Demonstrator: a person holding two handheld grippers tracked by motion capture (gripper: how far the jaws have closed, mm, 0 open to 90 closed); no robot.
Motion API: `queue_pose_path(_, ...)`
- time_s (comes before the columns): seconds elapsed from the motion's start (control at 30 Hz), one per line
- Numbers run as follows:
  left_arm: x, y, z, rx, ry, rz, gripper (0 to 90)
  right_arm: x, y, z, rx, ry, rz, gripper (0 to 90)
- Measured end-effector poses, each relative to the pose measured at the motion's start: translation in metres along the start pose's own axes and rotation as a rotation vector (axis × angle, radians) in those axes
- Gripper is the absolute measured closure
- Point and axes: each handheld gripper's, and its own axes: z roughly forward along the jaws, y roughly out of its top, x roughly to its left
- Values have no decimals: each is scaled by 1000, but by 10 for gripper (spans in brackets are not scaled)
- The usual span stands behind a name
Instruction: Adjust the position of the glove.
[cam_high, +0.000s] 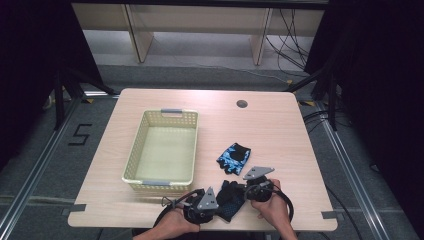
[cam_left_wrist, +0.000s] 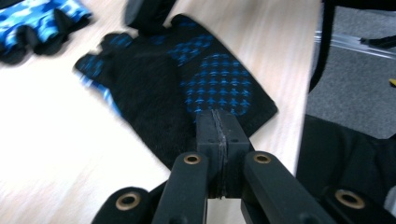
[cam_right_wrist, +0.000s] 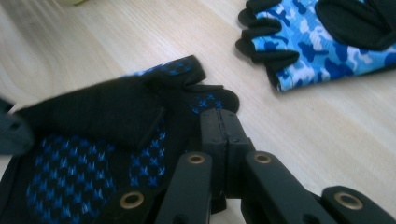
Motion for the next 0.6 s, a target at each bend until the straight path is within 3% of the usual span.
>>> queue_pose_path(0.07,4,0,-2,13,31,17,883,1,-4,-4,8,-2,2,900)
queue_pose_path(0.17,10,-2,-4,23,45,17,883,4,-7,-6,5,-2,11,900)
queue_pose_path(0.2,11,-1,-4,24,63,20,882,7,-10,-7,-10,-10,6,900)
queue_pose_path(0.23,12,-1,-3,18,83,23,877,12,-13,-13,22,2,20,900)
queue_pose_path(0.27,12,-1,-3,26,106,31,876,13,-16,-13,12,-6,12,900)
queue_pose_path(0.43,12,0,-2,23,108,28,874,19,-23,-18,5,-4,22,900)
queue_pose_path(0.47,11,0,-1,22,114,31,872,20,-25,-20,4,3,46,900)
queue_pose_path(0.6,12,1,-2,16,115,22,843,20,-26,-19,-3,-6,34,894)
